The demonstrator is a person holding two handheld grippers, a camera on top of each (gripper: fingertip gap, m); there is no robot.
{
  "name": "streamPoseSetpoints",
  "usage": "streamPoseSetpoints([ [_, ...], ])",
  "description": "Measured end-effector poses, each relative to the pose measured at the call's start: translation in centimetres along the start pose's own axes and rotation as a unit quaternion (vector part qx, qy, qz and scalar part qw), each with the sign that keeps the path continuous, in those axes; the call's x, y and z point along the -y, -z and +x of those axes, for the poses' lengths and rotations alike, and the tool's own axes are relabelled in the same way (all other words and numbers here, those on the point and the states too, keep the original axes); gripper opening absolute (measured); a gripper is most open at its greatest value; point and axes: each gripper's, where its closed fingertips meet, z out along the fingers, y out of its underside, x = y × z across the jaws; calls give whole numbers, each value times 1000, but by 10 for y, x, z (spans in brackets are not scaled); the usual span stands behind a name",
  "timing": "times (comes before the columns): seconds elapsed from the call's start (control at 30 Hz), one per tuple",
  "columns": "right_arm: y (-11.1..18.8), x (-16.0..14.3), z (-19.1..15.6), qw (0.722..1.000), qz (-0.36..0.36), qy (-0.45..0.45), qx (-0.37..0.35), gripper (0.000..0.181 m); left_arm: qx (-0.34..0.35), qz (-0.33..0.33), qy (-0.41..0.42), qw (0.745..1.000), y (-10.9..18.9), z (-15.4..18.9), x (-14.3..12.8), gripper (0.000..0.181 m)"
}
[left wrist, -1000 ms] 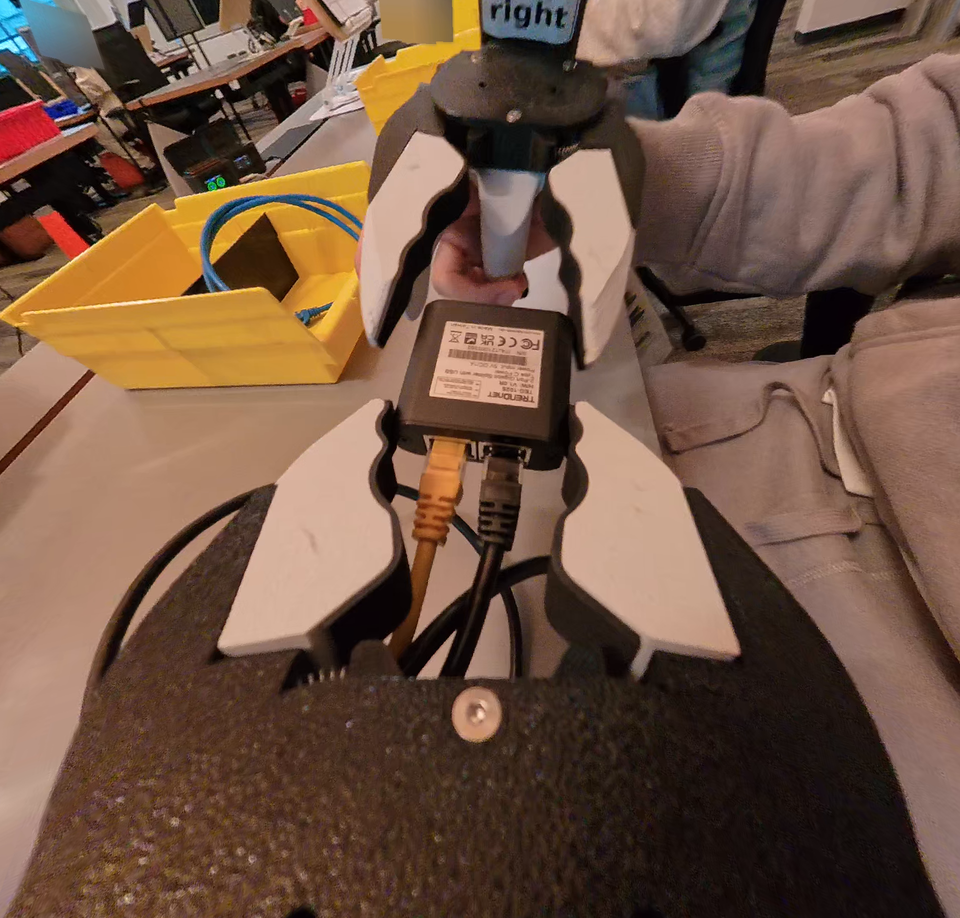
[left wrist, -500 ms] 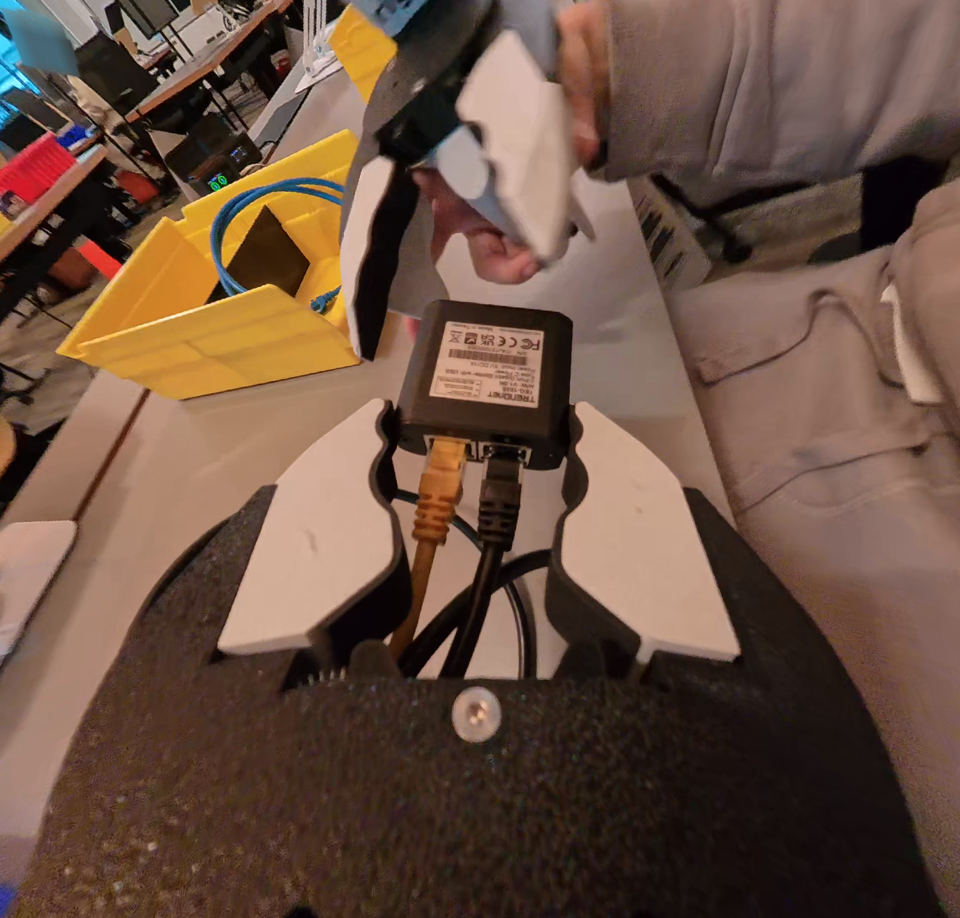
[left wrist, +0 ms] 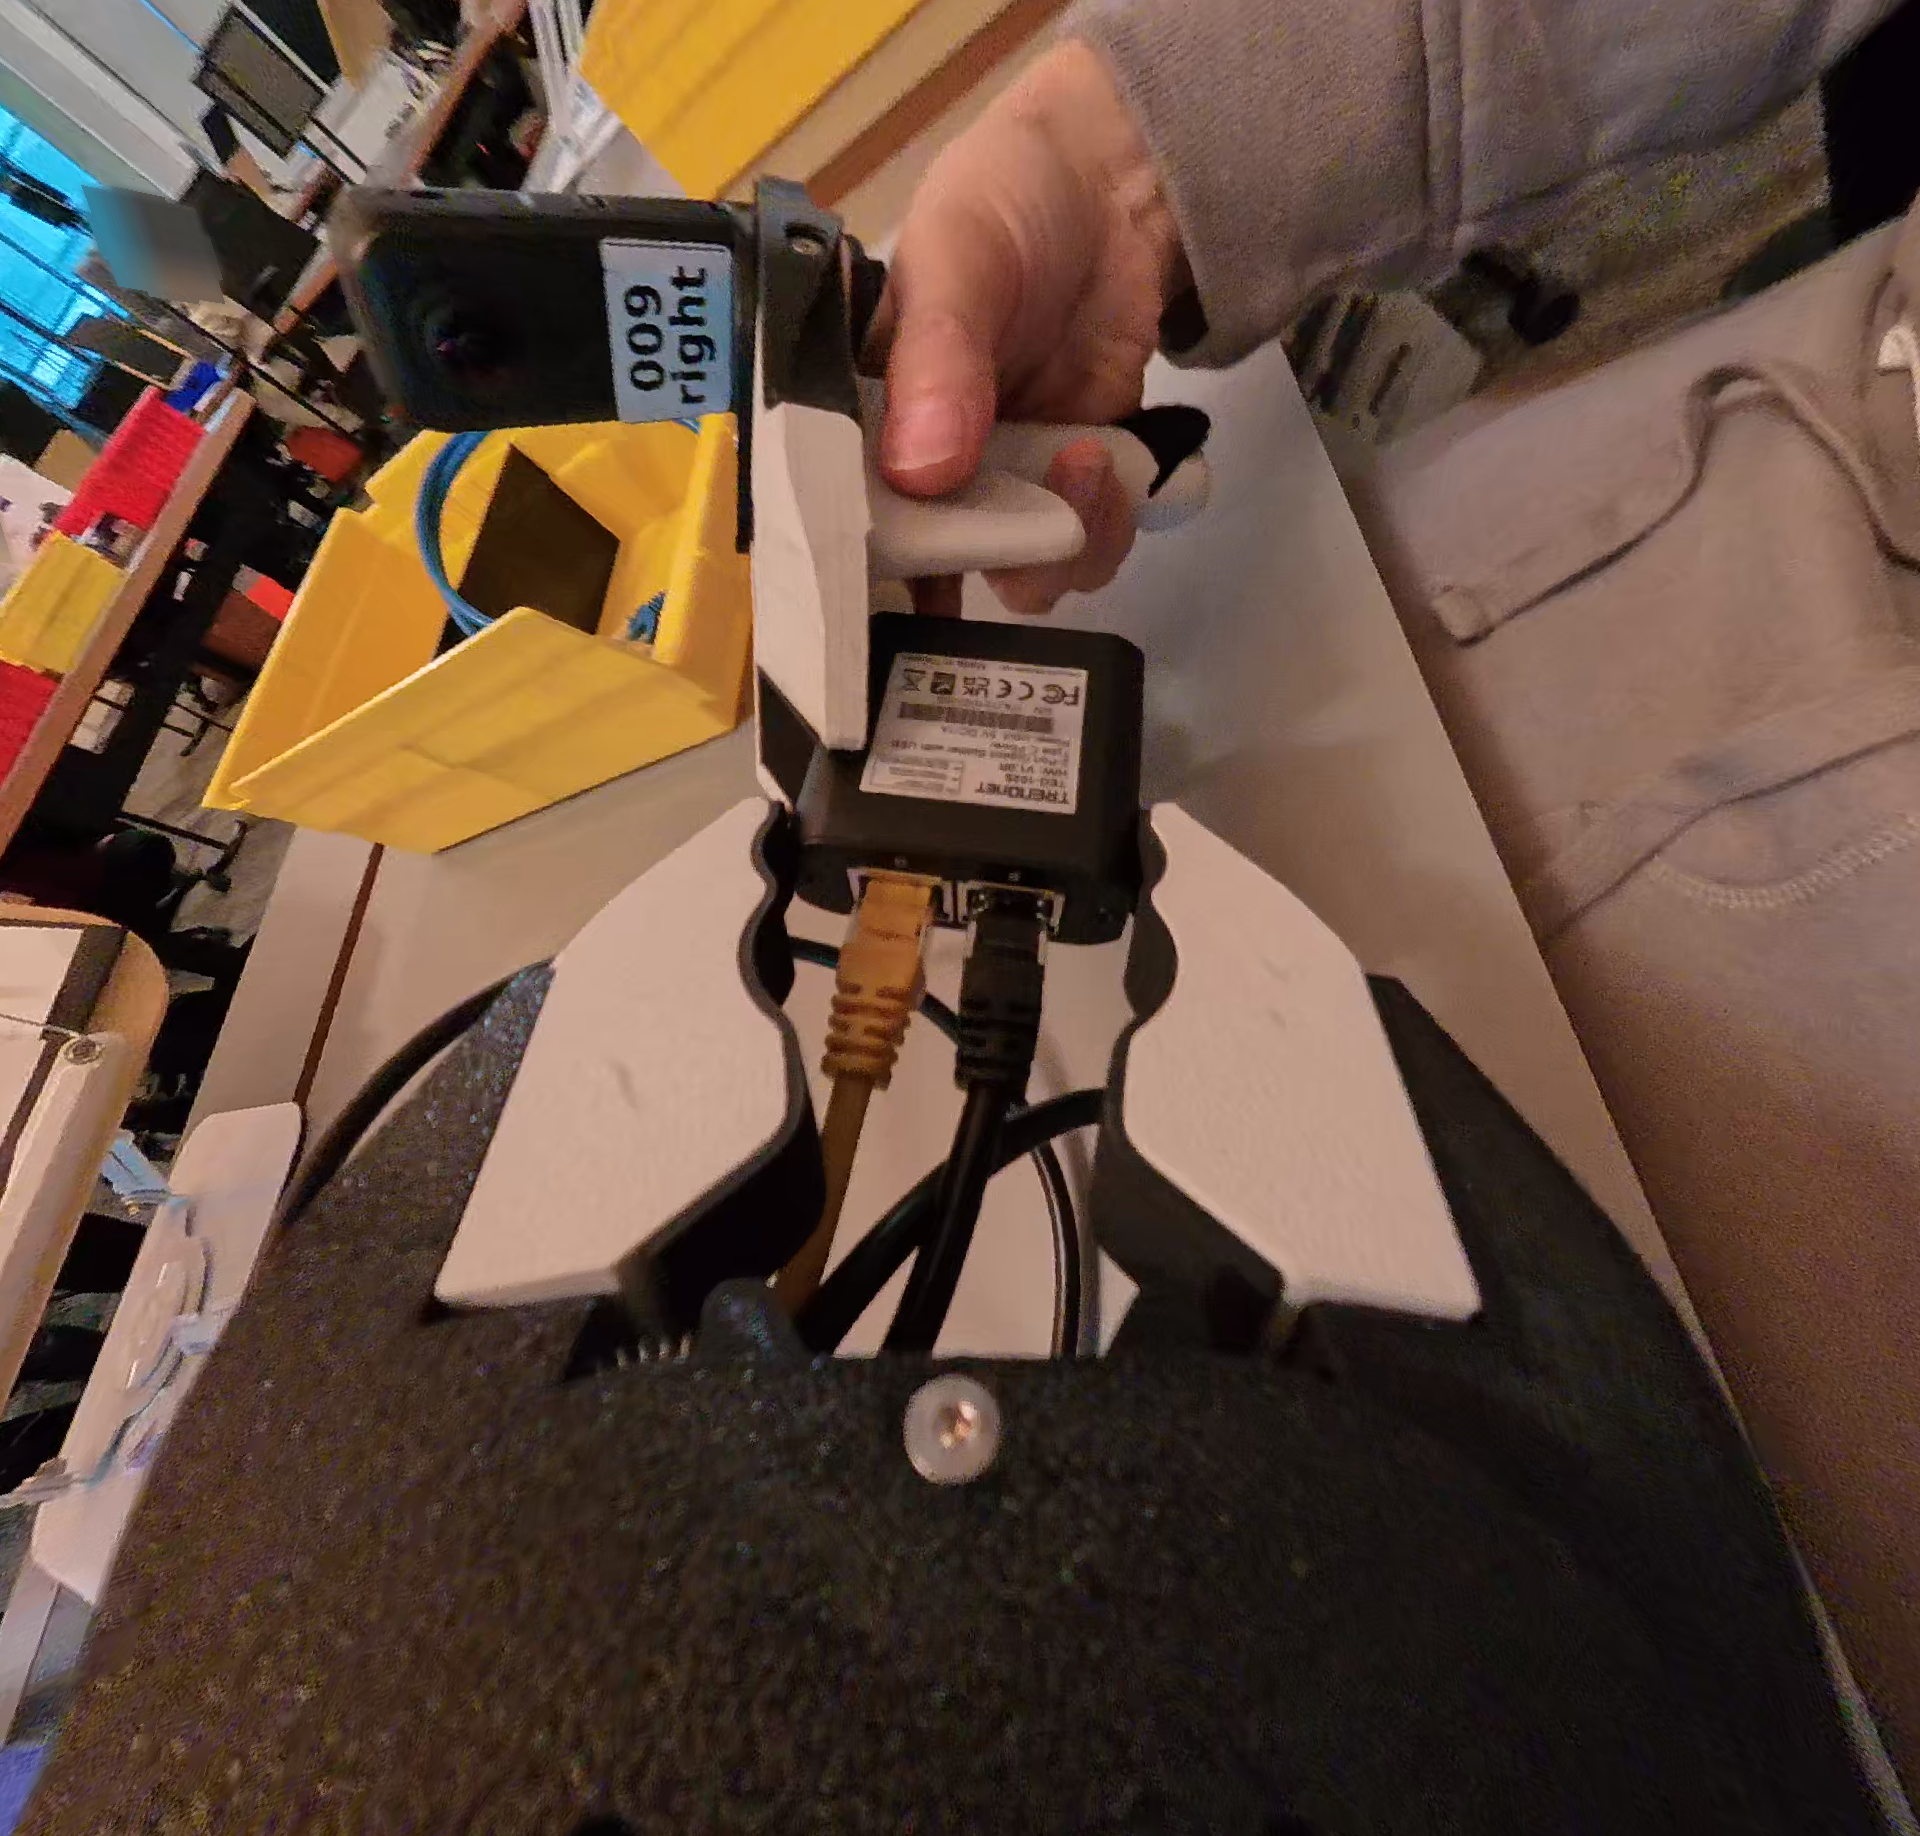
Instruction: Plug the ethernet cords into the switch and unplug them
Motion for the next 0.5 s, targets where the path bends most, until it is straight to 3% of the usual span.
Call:
streamPoseSetpoints([
  [0.13,-3,-11,1,999,-28,-16,3,20,-36,-13,-1,999,2,11,-4,61],
  [0.37,-1,-43,-28,986,-125,-40,99,36,-79,-5,-24,997,1,26,12,62],
  [0.5,-10,-45,-24,985,-133,-61,92,26,-105,-19,-39,994,-3,37,14,61],
])
